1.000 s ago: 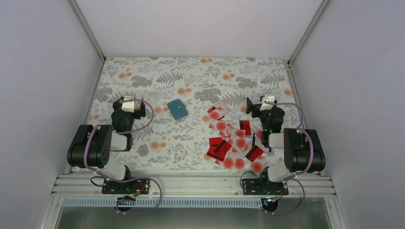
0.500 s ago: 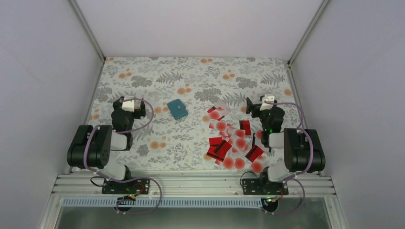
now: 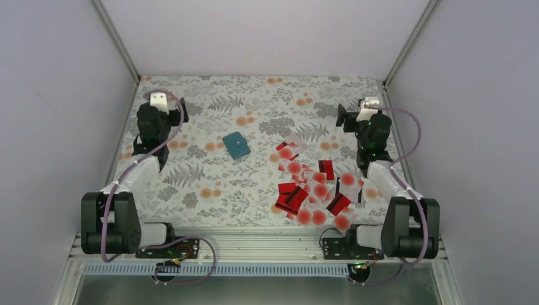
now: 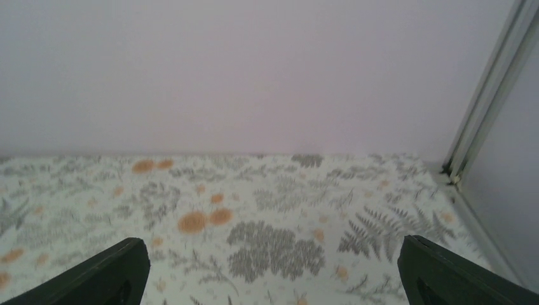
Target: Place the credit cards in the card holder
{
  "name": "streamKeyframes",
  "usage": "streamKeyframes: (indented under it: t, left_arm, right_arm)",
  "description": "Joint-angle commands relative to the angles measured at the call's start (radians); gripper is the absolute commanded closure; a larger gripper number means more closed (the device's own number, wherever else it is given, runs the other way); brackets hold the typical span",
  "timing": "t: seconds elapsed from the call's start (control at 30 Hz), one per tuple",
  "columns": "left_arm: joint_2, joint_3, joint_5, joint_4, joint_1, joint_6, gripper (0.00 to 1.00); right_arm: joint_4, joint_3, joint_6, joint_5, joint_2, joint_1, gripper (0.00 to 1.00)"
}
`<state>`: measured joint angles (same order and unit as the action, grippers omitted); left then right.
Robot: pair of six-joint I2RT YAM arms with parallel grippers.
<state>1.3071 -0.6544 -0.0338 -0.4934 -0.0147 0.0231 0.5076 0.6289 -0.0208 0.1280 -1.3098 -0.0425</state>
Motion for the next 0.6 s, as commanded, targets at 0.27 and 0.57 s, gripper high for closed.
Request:
streamKeyframes:
  t: [0.27,0.57]
  left_arm:
    - [0.062,-0.416,0.053,0.795,-0.033,0.321,0.00]
    - [0.146,-0.340,0.530,0.770,-0.056,0.353,0.05]
  right_arm:
    - [-0.697,0.498,-0.239,-0.098,-0.021,-0.002,0.01]
    - [-0.951,0.633,-0.234,0.093,-0.178,-0.017,0.01]
